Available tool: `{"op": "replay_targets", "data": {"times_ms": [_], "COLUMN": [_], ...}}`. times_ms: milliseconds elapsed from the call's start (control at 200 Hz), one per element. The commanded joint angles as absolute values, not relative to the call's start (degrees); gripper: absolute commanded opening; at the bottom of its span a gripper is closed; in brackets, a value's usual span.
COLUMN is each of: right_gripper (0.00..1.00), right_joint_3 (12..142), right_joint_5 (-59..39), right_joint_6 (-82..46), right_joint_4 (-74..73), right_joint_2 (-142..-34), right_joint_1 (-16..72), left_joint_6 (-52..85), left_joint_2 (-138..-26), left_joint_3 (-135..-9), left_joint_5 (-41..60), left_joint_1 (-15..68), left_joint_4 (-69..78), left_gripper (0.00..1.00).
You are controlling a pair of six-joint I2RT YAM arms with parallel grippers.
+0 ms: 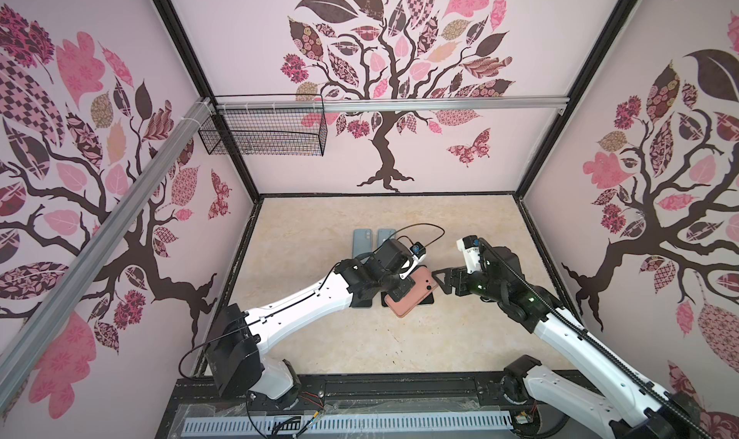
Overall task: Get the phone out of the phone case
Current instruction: 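Place the pink case beside the light-blue cases while the right gripper withdraws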
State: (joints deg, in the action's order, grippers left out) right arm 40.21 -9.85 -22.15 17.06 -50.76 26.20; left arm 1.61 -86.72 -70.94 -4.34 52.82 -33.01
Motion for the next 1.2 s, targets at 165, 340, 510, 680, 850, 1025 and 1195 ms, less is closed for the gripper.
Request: {"op": "replay_targets", "data": {"times_ms": [165, 340, 510, 680, 850, 1025, 1195], "right_gripper": [0.99, 0.99, 0.99, 1.0, 0.99, 0.99, 0.99], "right_joint_3": [33.43, 32.79, 36.73, 36.79, 33.5, 31.65, 29.62], "right_joint_5": [15.97, 21.48, 19.23, 11.8, -0.7, -8.4, -8.36], "right_joint_6": [-32.21, -37.19, -40.66, -35.43, -33.8, -32.79, -34.32], "right_joint_4": [14.72, 16.54, 18.73, 12.31, 2.14, -8.87, -18.58], "right_joint_2": [-45.31, -49.28, -54.53, -57.7, -59.5, -61.11, -61.88], "right_joint_1": [26.27, 26.26, 25.03, 23.82, 20.78, 18.04, 17.93], "left_joint_6": [21.67, 25.97, 29.27, 32.83, 33.57, 33.09, 33.09], "left_joint_2": [-95.49, -101.77, -108.71, -113.61, -118.26, -122.89, -126.52], "left_joint_3": [-77.87, -84.66, -91.85, -95.42, -99.12, -104.27, -107.65], "left_joint_5": [-9.49, -15.6, -20.55, -21.79, -22.85, -23.01, -22.45], "left_joint_1": [48.5, 48.43, 47.89, 46.35, 45.45, 44.59, 43.69], "left_joint_4": [-29.54, -30.49, -32.84, -32.16, -31.55, -32.53, -32.97], "left_gripper": [0.0, 0.0, 0.0, 0.0, 0.0, 0.0, 0.0]}}
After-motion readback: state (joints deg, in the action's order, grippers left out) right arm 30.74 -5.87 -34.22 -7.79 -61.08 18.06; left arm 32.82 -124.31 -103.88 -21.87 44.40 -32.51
